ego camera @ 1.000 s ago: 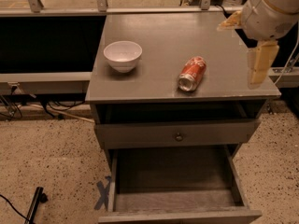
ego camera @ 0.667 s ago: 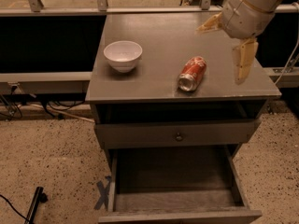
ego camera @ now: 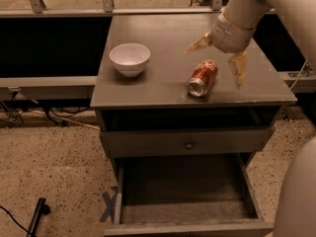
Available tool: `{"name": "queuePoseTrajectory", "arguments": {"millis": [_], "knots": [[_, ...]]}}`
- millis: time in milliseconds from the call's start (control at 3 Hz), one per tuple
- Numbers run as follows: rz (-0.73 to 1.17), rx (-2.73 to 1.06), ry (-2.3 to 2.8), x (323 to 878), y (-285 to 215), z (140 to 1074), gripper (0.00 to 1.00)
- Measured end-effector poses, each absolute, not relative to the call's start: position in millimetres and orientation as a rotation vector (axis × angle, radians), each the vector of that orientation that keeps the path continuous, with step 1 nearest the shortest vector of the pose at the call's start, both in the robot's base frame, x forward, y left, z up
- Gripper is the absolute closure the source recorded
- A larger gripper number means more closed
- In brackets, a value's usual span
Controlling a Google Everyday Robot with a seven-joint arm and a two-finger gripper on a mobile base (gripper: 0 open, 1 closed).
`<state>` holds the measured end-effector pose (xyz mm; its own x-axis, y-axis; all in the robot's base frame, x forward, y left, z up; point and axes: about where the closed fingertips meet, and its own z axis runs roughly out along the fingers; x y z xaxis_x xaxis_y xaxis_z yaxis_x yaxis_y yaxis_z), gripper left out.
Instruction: Place coke can into middle drawer
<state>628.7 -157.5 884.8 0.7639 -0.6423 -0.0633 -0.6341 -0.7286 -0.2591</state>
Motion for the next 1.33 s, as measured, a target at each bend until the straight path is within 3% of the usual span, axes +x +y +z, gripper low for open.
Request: {"name": "queuePoseTrajectory", "arguments": {"millis": [333, 1333], "knots": [[-0.103, -2.814, 0.781, 642, -160, 866, 0.16], [0.0, -2.911, 0.637, 639, -164, 832, 0.86]]}}
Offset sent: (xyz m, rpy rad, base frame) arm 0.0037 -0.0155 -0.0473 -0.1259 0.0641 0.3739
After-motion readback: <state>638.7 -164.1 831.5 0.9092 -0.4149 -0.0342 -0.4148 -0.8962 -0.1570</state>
